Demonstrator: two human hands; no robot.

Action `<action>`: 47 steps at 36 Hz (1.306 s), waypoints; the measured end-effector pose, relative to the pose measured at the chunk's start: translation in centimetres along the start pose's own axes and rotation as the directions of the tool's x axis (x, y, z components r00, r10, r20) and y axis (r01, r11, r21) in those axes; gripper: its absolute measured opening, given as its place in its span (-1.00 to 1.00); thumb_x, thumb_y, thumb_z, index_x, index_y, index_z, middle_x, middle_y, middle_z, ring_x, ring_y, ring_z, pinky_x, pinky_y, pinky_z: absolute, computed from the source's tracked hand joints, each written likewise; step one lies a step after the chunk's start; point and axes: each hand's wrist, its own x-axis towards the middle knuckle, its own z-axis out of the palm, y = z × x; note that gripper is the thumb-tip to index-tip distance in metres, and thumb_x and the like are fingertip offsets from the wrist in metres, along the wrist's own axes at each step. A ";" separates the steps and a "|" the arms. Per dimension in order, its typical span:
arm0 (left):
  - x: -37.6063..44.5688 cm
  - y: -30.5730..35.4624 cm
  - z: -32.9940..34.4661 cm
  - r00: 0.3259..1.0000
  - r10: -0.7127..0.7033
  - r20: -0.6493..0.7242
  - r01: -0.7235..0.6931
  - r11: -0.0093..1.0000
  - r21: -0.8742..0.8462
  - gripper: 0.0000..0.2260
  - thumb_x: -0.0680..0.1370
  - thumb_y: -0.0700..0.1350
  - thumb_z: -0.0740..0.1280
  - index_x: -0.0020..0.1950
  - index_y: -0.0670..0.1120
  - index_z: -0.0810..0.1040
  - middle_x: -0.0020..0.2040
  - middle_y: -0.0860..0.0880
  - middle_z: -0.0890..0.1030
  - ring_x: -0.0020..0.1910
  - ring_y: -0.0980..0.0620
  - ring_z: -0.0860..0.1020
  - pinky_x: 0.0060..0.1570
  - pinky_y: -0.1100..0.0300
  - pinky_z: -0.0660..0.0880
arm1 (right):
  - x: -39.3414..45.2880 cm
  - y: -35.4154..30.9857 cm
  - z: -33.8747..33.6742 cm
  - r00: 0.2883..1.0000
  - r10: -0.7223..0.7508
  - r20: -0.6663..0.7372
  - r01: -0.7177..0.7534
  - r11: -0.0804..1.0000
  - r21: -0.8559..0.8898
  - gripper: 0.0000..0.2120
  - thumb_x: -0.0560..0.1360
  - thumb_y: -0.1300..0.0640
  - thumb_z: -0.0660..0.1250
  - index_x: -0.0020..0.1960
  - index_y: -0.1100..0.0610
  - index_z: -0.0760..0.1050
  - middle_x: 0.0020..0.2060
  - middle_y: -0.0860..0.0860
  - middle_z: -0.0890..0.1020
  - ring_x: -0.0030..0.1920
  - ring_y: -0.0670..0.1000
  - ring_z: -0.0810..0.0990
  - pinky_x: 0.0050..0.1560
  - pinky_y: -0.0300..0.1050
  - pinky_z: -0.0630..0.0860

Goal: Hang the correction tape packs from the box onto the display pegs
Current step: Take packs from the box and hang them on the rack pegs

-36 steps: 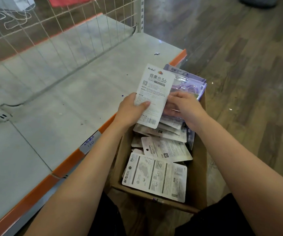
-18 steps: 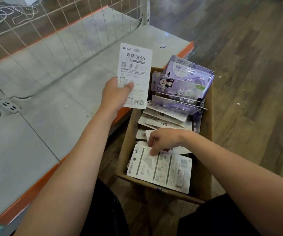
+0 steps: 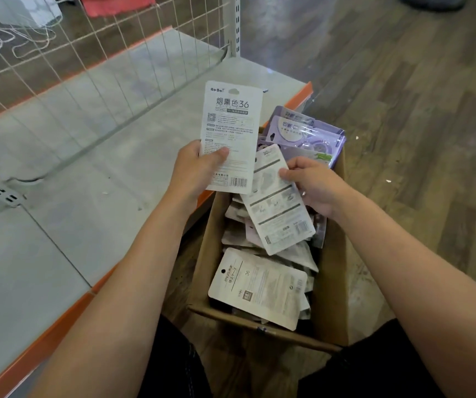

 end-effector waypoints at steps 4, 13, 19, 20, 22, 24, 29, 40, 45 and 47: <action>-0.1 -0.1 -0.3 1.000 -0.014 0.011 0.014 1.000 0.002 -0.84 0.58 -0.19 0.30 0.15 -0.08 0.56 -0.09 0.16 0.62 -0.18 0.26 0.60 -0.41 0.46 0.47 | 0.2 -0.6 -0.3 0.994 0.012 -0.111 0.001 0.994 0.112 -0.92 0.62 0.25 0.20 -0.06 0.18 0.41 -0.05 0.12 0.63 -0.05 0.12 0.62 0.04 0.12 0.57; -0.3 -1.0 0.7 0.991 -0.043 0.123 0.031 0.995 0.095 -0.80 0.58 -0.15 0.32 0.20 -0.11 0.56 -0.03 0.12 0.64 -0.14 0.22 0.62 -0.37 0.44 0.50 | -0.6 -2.3 -0.7 0.988 -0.043 -0.145 0.101 0.902 0.420 -0.88 0.65 0.22 0.13 -0.03 0.18 0.41 0.08 0.16 0.63 0.07 0.17 0.63 -0.02 0.20 0.58; 0.1 -1.1 1.3 0.997 -0.041 0.071 0.034 0.995 0.092 -0.76 0.57 -0.11 0.35 0.20 -0.13 0.48 0.08 0.03 0.62 -0.04 0.12 0.62 -0.27 0.34 0.52 | -0.8 -2.6 -0.3 0.987 -0.103 -0.122 0.146 0.889 0.435 -0.90 0.66 0.16 0.11 0.00 0.11 0.36 0.20 0.17 0.59 0.14 0.18 0.59 0.17 0.35 0.48; 0.1 -1.1 1.4 0.997 -0.035 0.064 0.029 0.995 0.097 -0.75 0.56 -0.10 0.36 0.19 -0.12 0.43 0.09 0.03 0.60 -0.04 0.11 0.61 -0.22 0.30 0.53 | -0.7 -2.6 -0.1 0.987 -0.107 -0.121 0.149 0.891 0.429 -0.91 0.66 0.13 0.12 0.01 0.09 0.37 0.22 0.17 0.58 0.12 0.17 0.58 0.19 0.35 0.47; 0.1 -1.2 1.7 0.999 -0.015 0.038 0.011 0.994 0.113 -0.67 0.54 -0.08 0.38 0.19 -0.05 0.30 0.06 0.02 0.58 -0.05 0.06 0.61 -0.08 0.15 0.57 | -0.6 -2.6 0.2 0.989 -0.111 -0.101 0.143 0.898 0.416 -0.90 0.65 0.08 0.13 -0.01 0.06 0.36 0.17 0.16 0.60 0.05 0.15 0.58 0.14 0.29 0.52; -0.1 -1.3 2.0 0.999 0.046 -0.009 -0.044 0.986 0.160 -0.60 0.53 -0.07 0.39 0.20 0.00 0.20 0.03 -0.01 0.52 -0.03 -0.01 0.59 0.02 0.05 0.57 | -0.6 -2.7 0.5 0.992 -0.102 -0.076 0.124 0.909 0.398 -0.87 0.65 0.03 0.14 -0.04 0.06 0.34 0.11 0.14 0.62 -0.01 0.13 0.60 0.00 0.19 0.59; 0.2 -2.0 2.6 0.992 0.127 0.014 -0.125 0.940 0.316 -0.69 0.55 -0.03 0.35 0.17 0.05 0.27 0.17 -0.15 0.48 0.04 -0.06 0.57 -0.04 0.07 0.59 | -0.4 -2.9 1.2 0.991 -0.085 -0.106 0.118 0.924 0.364 -0.66 0.64 0.01 0.16 0.28 0.23 0.35 0.17 0.15 0.62 0.20 0.17 0.58 0.14 0.22 0.54; 0.0 -1.8 3.7 0.963 -0.088 0.253 0.108 0.992 -0.066 -0.65 0.58 -0.03 0.29 0.36 -0.06 0.47 0.22 -0.07 0.60 0.21 -0.07 0.56 0.28 -0.09 0.45 | -0.1 -2.5 2.2 0.992 -0.124 0.019 0.112 0.946 0.305 -0.78 0.64 0.09 0.16 -0.06 0.19 0.48 -0.09 0.06 0.58 -0.06 0.00 0.55 -0.12 -0.17 0.59; 0.8 -2.0 2.9 0.969 -0.180 0.167 0.225 0.924 -0.310 -0.76 0.47 -0.31 0.39 0.13 -0.25 0.59 -0.01 -0.21 0.67 -0.04 -0.20 0.64 0.06 -0.08 0.56 | 0.6 -2.4 1.8 0.980 -0.172 -0.102 0.172 0.985 -0.009 -0.89 0.54 0.30 0.31 0.01 0.13 0.46 -0.01 0.04 0.55 0.02 0.03 0.52 -0.01 -0.13 0.52; 0.8 -1.9 2.6 0.975 -0.166 0.147 0.208 0.916 -0.343 -0.78 0.41 -0.31 0.44 0.04 -0.23 0.62 -0.07 -0.19 0.69 -0.11 -0.17 0.66 -0.01 -0.05 0.59 | 0.8 -2.2 1.7 0.970 -0.188 -0.156 0.169 0.977 -0.128 -0.77 0.51 0.17 0.39 0.12 0.10 0.41 -0.01 -0.03 0.53 0.01 -0.02 0.52 0.02 -0.13 0.49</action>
